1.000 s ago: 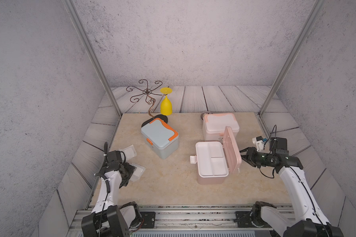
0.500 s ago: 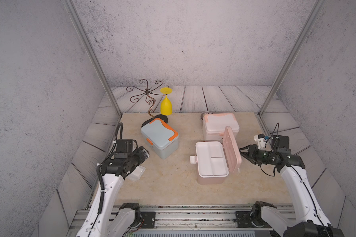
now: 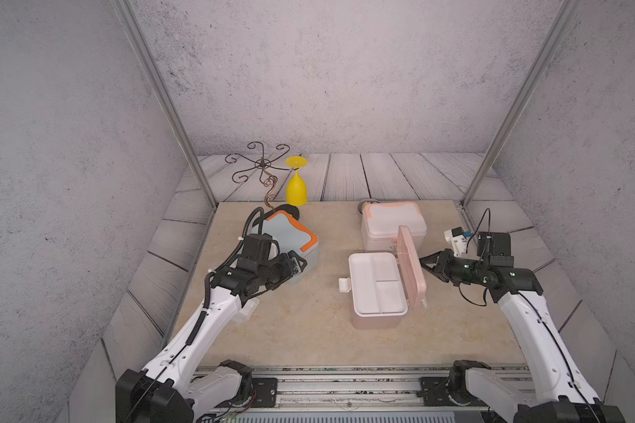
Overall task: Open first aid kits and take out gauze
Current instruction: Close the lid of the first aid kit.
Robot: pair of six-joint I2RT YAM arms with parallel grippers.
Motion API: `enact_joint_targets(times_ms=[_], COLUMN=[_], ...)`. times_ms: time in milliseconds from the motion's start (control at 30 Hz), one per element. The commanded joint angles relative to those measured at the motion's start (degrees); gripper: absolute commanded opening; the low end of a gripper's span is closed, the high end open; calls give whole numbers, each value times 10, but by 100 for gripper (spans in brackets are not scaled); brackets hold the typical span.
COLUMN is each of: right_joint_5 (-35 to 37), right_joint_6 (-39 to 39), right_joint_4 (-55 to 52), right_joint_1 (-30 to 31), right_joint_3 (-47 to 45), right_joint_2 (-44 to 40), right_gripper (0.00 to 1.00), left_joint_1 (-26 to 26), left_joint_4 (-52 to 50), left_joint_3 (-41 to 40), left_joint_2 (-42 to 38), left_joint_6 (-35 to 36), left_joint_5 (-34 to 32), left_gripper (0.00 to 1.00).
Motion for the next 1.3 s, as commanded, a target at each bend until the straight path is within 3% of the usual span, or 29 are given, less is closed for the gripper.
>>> enact_joint_targets(times_ms=[0,567,700,800,867,967,1033,1133,1267], right_joint_5=[23,76,116,69,60,64,52,65,113], right_joint_6=[6,11,-24,-4,15,12,4,-24,-65], right_joint_4=[7,21,-28,31,64,49,38,-15,-75], right_joint_1=[35,122,116,93,93,92,92,93,93], right_joint_3=[18,34,17,-57,-84,-71,-53,-10,23], right_joint_2=[15,74,121,141,121,103,96,85,76], right_gripper=[16,15,12,8,8,10,17,20,36], left_joint_1=[-8,-13,-90,-167,-196,-218,-225,-223,-213], left_joint_4=[48,115,111,59,62,87,97,63,10], left_joint_3=[-16,-45,19,137,175,202,214,226,227], left_joint_2=[2,24,110,207,237,265,275,271,255], left_joint_6=[-7,-22,-17,1,-2,-22,-28,-10,20], left_joint_5=[29,77,77,104,103,115,120,98,62], left_gripper=[80,80,79,70,67,67,67,67,75])
